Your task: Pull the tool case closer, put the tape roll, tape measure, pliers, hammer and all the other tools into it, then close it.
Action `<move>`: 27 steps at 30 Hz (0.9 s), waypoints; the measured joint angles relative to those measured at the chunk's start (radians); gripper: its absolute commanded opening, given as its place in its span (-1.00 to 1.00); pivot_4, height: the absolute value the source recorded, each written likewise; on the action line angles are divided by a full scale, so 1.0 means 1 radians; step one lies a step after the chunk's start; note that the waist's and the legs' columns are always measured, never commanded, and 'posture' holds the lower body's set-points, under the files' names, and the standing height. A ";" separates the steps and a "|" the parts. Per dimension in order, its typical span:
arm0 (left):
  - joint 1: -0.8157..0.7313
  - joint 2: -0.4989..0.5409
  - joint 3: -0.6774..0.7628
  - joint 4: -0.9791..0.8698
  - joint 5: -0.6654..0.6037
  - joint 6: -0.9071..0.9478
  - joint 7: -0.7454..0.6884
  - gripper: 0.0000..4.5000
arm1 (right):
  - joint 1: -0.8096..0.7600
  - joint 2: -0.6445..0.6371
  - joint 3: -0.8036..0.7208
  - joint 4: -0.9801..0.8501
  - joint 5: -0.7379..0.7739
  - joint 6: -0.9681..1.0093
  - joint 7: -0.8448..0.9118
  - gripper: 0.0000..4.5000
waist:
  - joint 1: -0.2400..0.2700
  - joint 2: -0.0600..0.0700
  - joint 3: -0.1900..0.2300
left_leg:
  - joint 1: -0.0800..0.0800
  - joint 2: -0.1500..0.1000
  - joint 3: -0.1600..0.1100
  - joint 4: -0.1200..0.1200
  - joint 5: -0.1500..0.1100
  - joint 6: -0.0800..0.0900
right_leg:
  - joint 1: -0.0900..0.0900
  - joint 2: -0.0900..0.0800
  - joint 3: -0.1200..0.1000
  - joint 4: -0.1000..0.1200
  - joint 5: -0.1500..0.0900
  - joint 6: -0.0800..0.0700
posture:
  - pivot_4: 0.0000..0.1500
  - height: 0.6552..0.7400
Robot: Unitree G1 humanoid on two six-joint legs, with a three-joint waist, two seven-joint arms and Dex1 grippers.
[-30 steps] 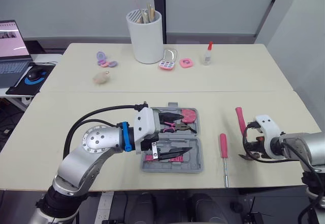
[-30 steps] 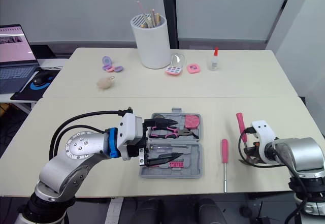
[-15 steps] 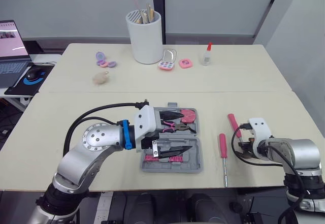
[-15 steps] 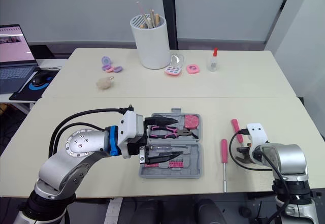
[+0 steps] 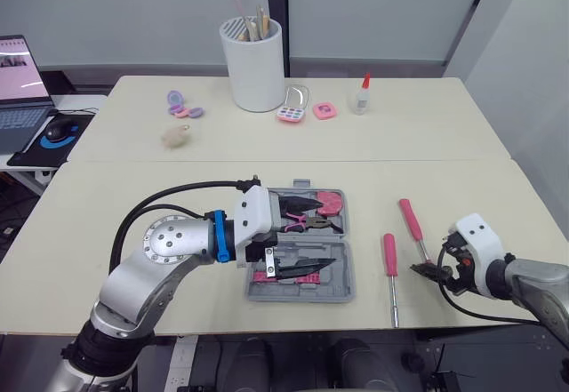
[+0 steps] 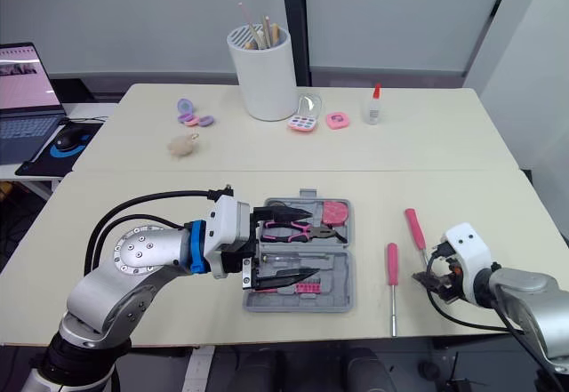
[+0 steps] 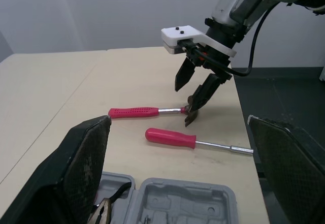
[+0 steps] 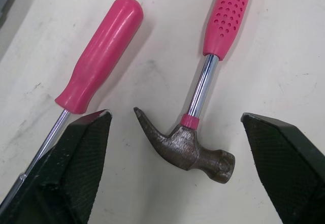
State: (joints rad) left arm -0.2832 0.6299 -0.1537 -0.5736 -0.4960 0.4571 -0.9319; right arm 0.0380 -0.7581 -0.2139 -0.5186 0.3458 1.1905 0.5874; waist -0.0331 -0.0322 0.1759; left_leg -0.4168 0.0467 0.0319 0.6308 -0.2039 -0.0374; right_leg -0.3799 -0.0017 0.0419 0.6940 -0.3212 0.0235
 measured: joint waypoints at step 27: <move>-0.020 0.002 -0.016 0.025 0.011 -0.006 -0.030 1.00 | -0.022 0.161 0.105 0.243 -0.087 -0.283 -0.148 0.85 | 0.002 0.000 0.000 | 0.000 0.000 0.000 0.000 0.000 0.000 | 0.000 0.000 0.000 0.000 0.001 -0.001 | 1.00 1.00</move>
State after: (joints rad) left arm -0.3031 0.6317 -0.1701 -0.5490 -0.4847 0.4509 -0.9620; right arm 0.0160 -0.5972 -0.1088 -0.2752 0.2590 0.9075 0.4396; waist -0.0307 -0.0323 0.1758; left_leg -0.4168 0.0469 0.0317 0.6306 -0.2039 -0.0374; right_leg -0.3799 -0.0016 0.0421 0.6937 -0.3206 0.0229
